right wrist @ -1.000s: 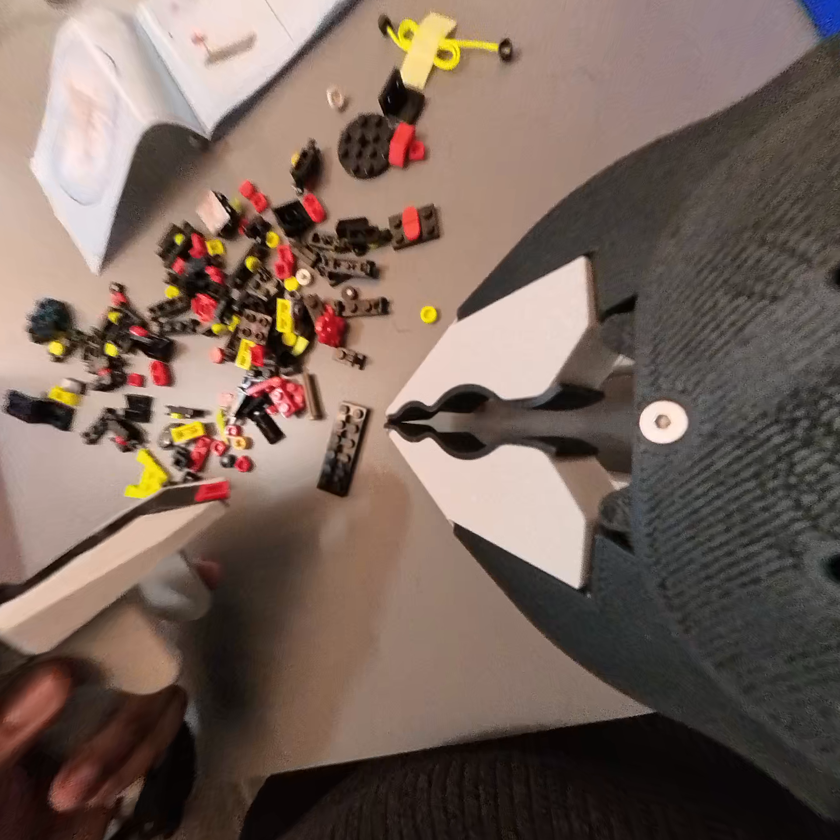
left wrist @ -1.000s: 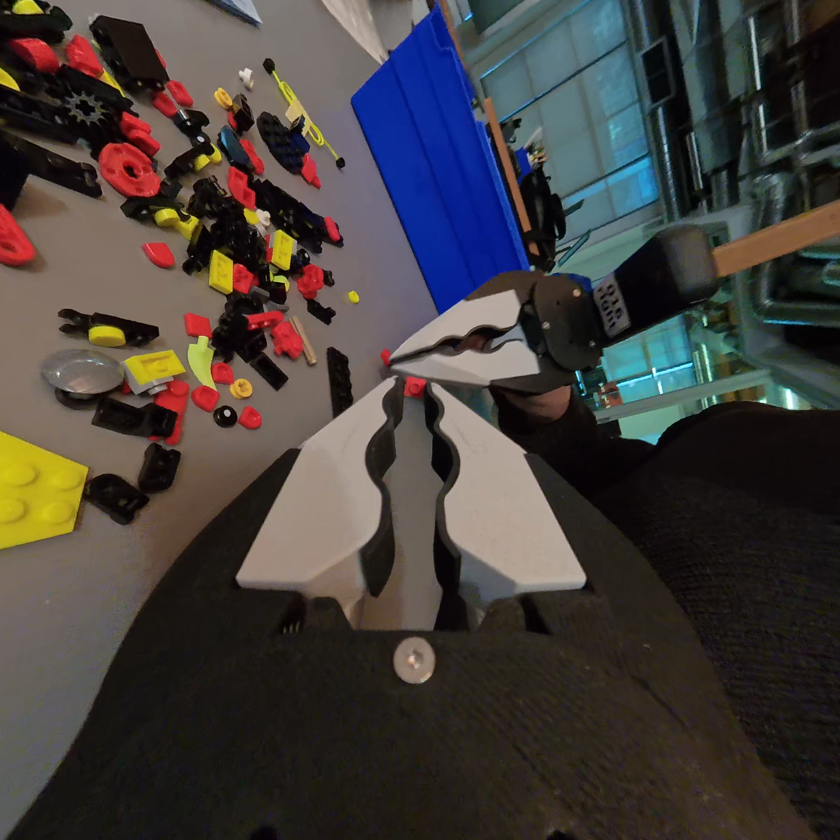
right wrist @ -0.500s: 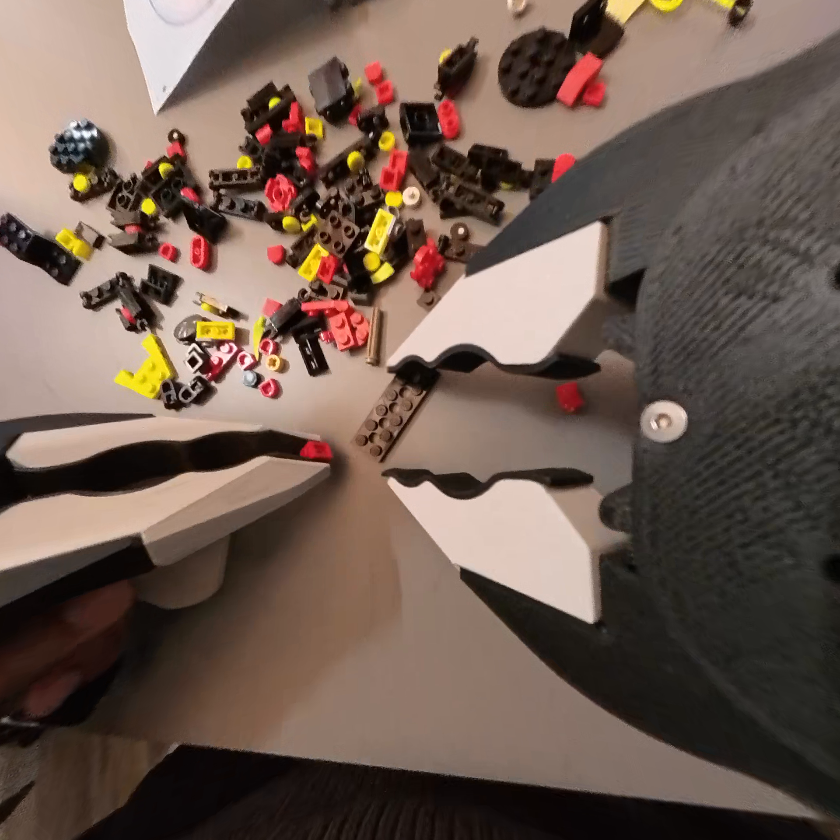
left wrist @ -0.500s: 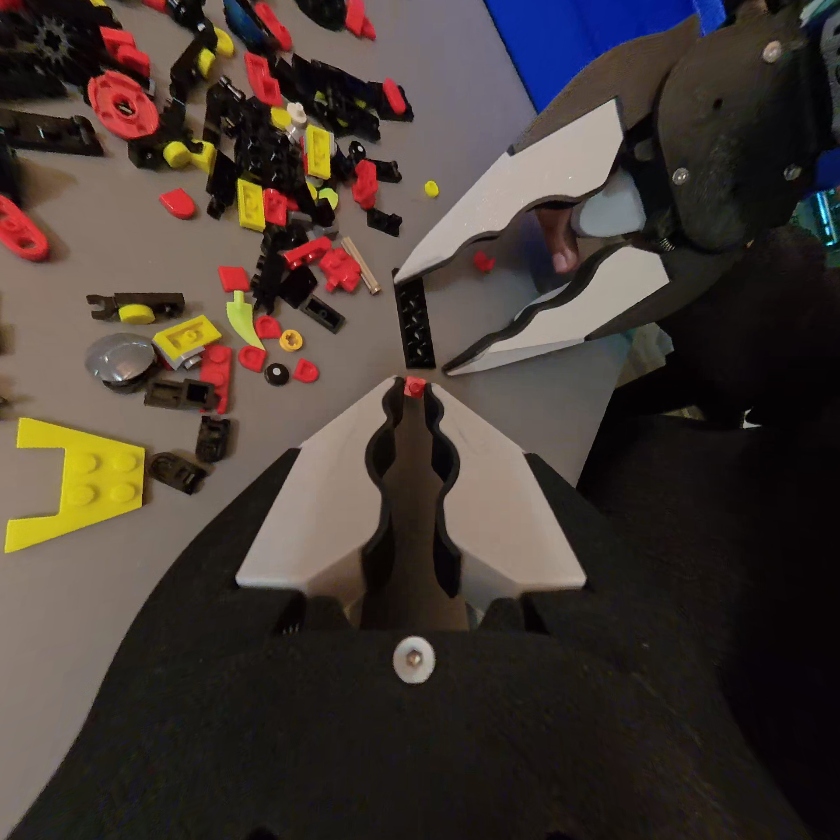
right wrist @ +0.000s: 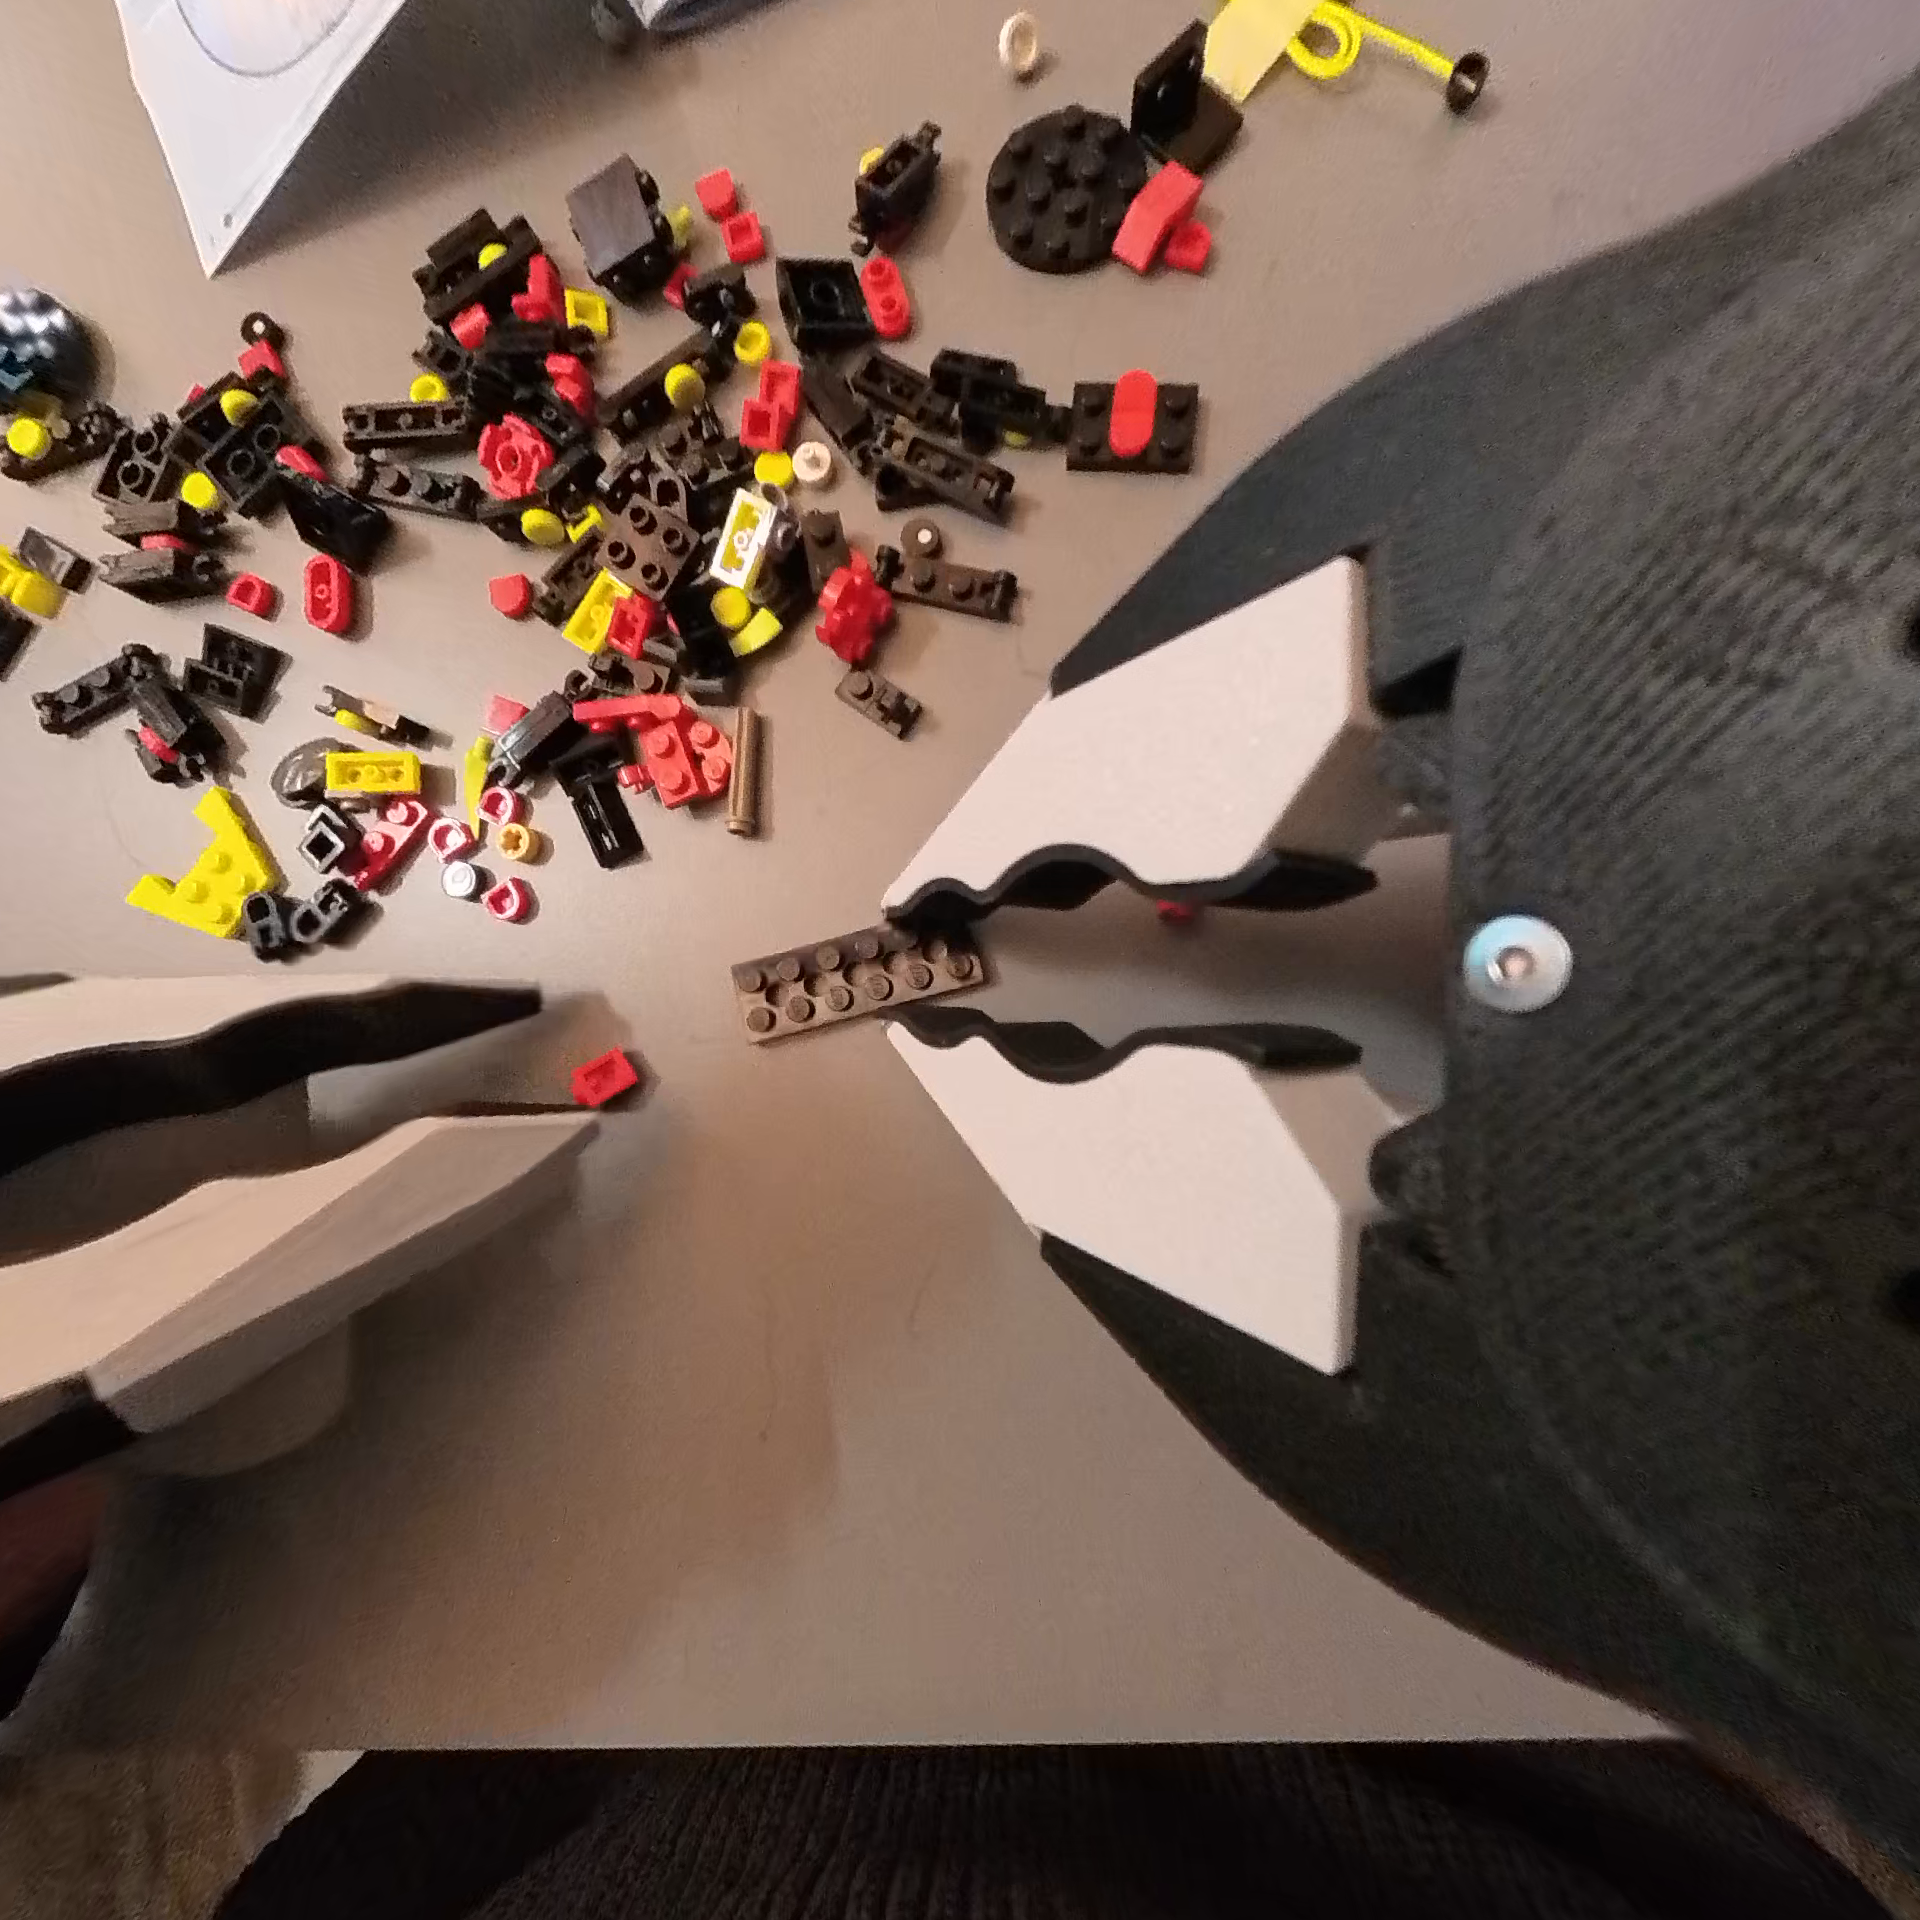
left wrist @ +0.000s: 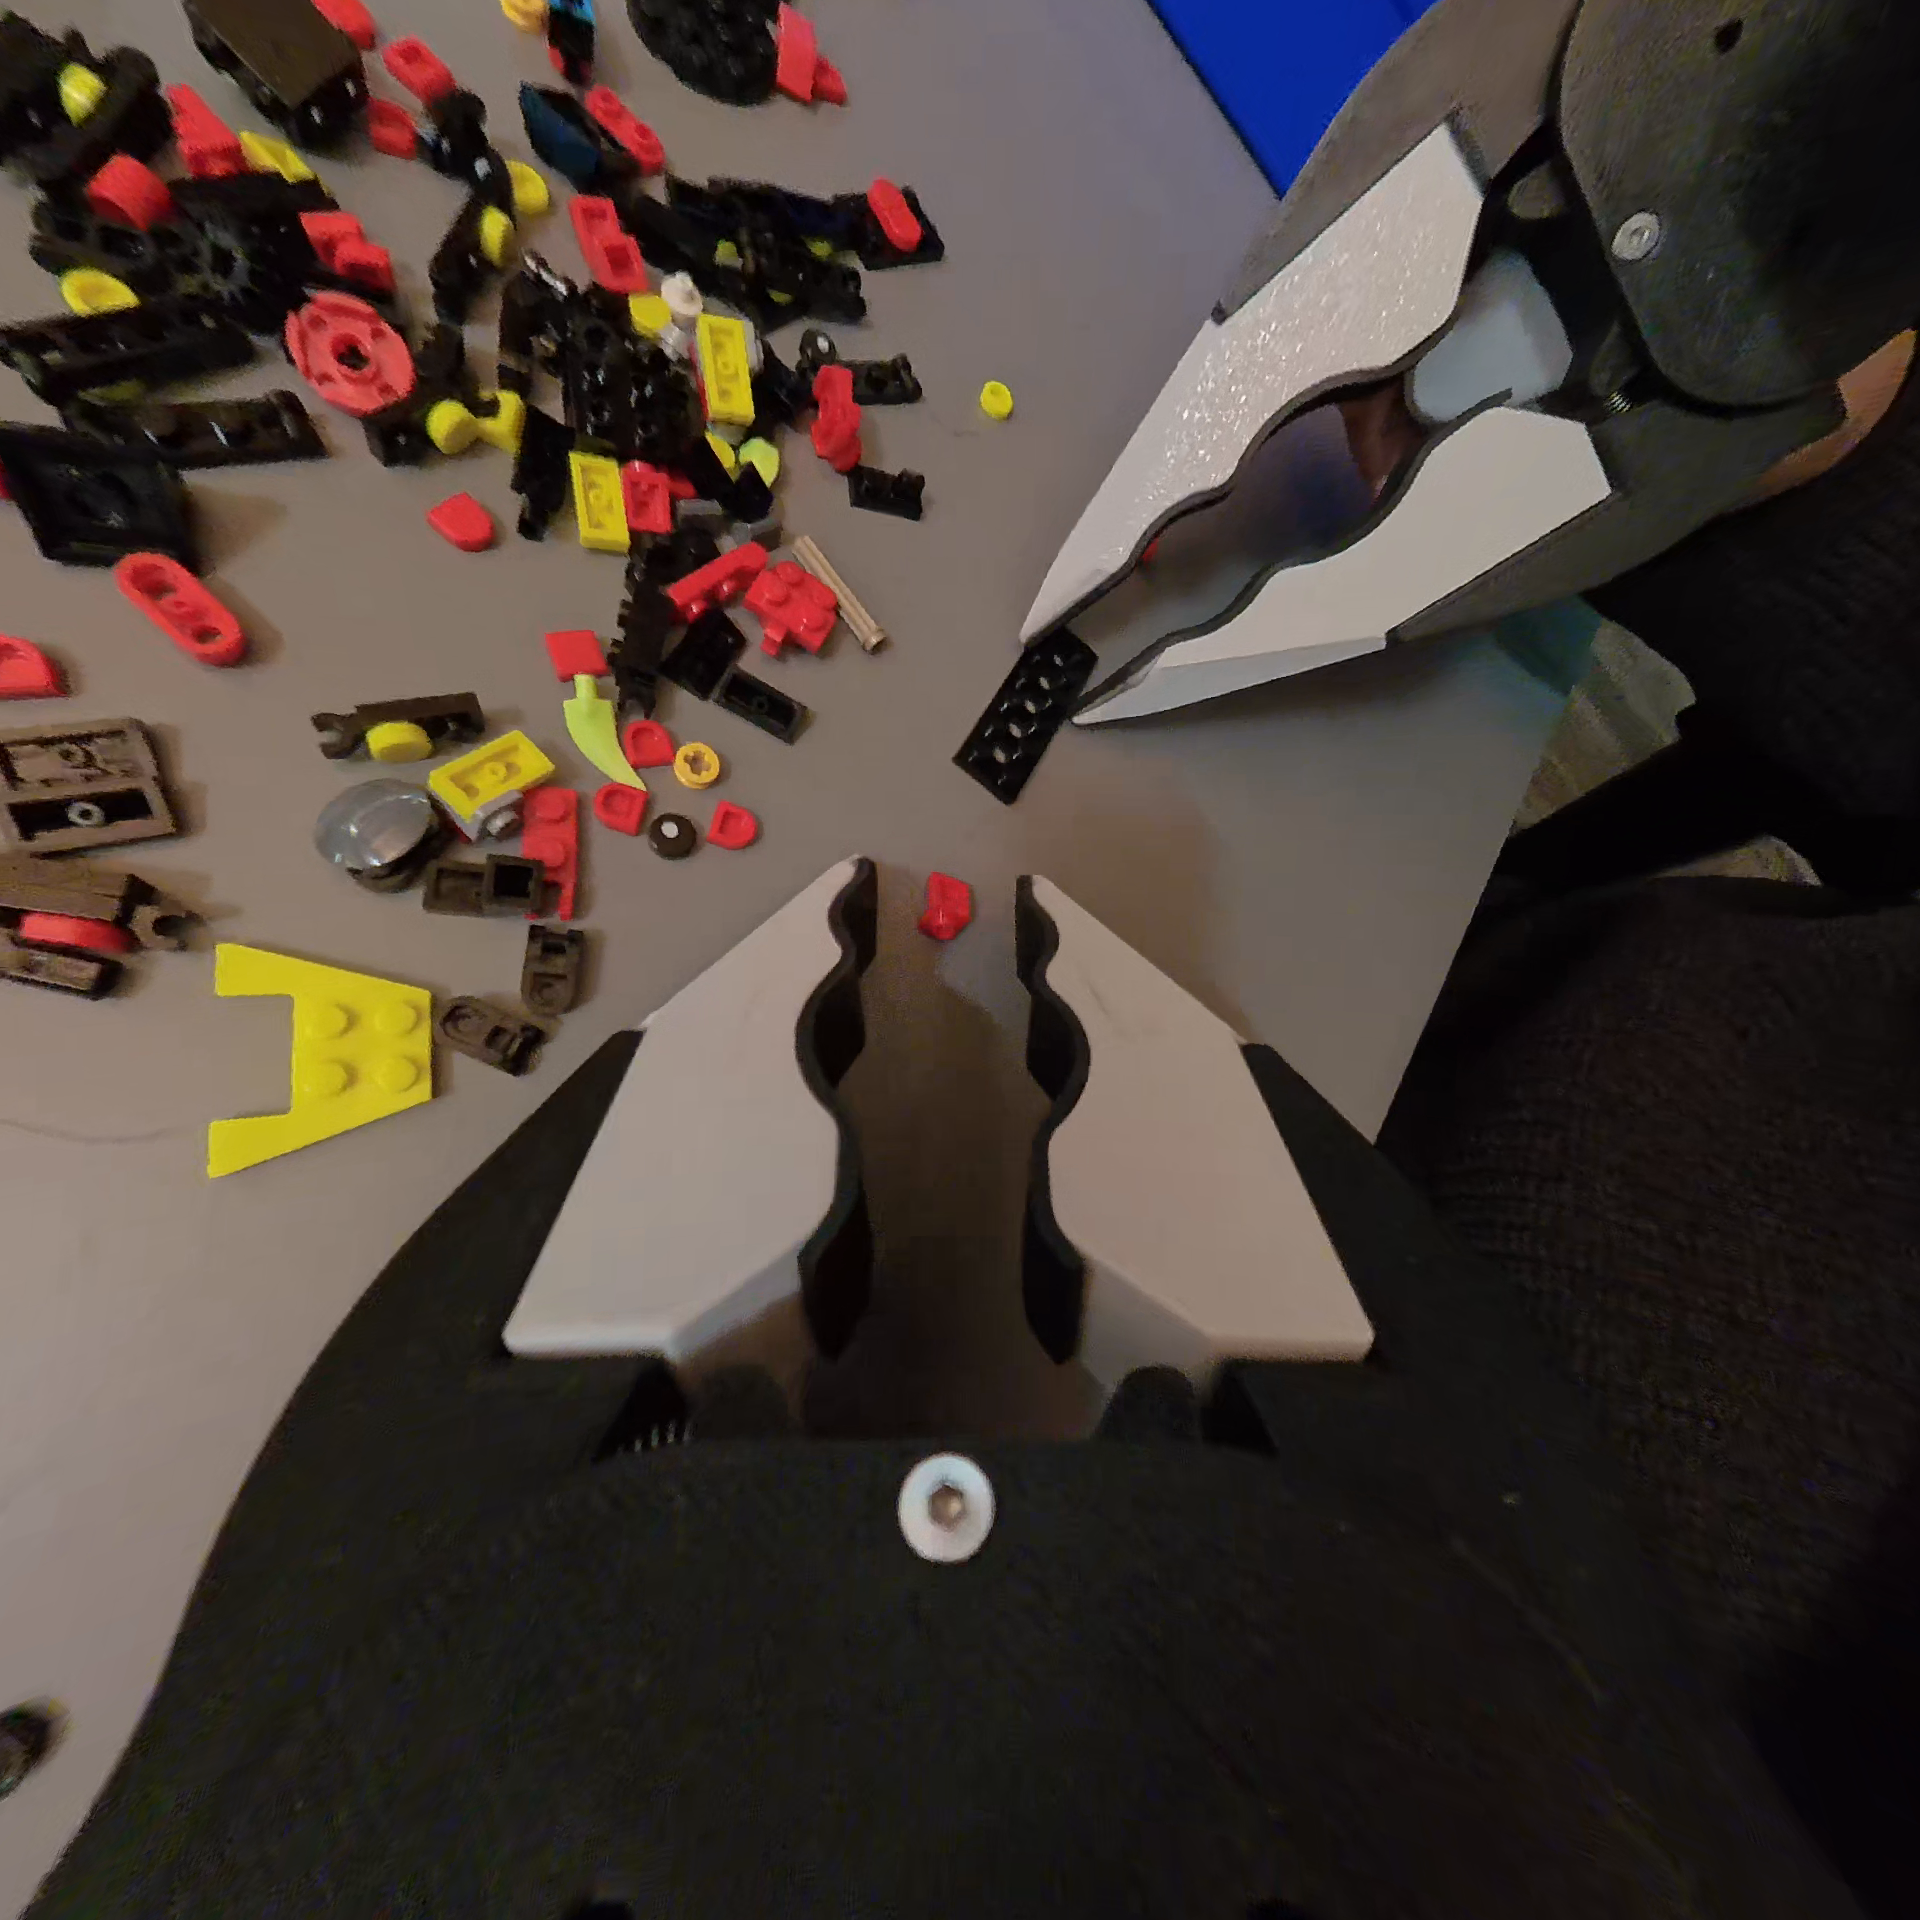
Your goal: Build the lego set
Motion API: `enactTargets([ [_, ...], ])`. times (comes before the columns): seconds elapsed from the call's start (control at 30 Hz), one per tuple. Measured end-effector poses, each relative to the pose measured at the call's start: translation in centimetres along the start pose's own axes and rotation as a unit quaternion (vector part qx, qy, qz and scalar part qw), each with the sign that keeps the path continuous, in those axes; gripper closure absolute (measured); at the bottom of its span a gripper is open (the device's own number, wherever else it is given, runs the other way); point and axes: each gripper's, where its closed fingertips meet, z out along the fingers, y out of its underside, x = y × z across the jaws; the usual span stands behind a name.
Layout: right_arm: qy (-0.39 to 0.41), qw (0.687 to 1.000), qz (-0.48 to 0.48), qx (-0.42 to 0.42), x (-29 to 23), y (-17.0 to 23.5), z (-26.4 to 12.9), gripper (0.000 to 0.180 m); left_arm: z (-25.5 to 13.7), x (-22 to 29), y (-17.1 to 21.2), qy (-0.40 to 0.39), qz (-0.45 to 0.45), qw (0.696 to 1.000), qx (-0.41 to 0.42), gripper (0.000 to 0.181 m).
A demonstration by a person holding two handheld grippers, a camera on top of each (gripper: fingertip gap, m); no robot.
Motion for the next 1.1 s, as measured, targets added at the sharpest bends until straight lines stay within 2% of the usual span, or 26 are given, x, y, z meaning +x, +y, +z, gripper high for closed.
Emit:
enactTargets([
  [0.03, -0.003, 1.0, 0.004, 0.003, 0.0, -0.1, 0.0, 0.166, -0.1, 0.1, -0.4, 0.001, 0.002, 1.0, 0.009, 0.155],
  [0.2, -0.025, 0.998, 0.034, 0.045, -0.4, -1.3, -0.6, 0.166, -0.2, 1.6, -1.6, 0.027, 0.033, 0.998, 0.042, 0.15],
  [0.4, -0.056, 0.992, 0.077, 0.087, -0.6, -2.2, -1.4, 0.166, 0.2, 2.4, -1.8, 0.005, 0.118, 0.992, 0.044, 0.141],
  [0.57, -0.102, 0.977, 0.131, 0.131, -1.1, -3.1, -2.2, 0.166, 0.6, 2.5, -1.8, -0.012, 0.159, 0.986, 0.044, 0.141],
  [0.7, -0.145, 0.962, 0.178, 0.15, -1.5, -3.4, -2.5, 0.167, 0.4, 2.7, -2.4, -0.019, 0.176, 0.982, 0.061, 0.149],
  [0.77, -0.156, 0.956, 0.196, 0.154, -1.4, -3.3, -2.6, 0.167, 0.4, 2.7, -2.4, -0.021, 0.18, 0.982, 0.062, 0.159],
  [0.97, -0.176, 0.942, 0.231, 0.168, -1.2, -3.5, -2.8, 0.167, 0.7, 3.3, -2.0, -0.007, 0.191, 0.98, 0.052, 0.174],
  [1.1, -0.177, 0.942, 0.228, 0.173, -1.2, -3.6, -2.9, 0.167, 0.7, 3.5, -1.9, -0.003, 0.194, 0.98, 0.05, 0.176],
])
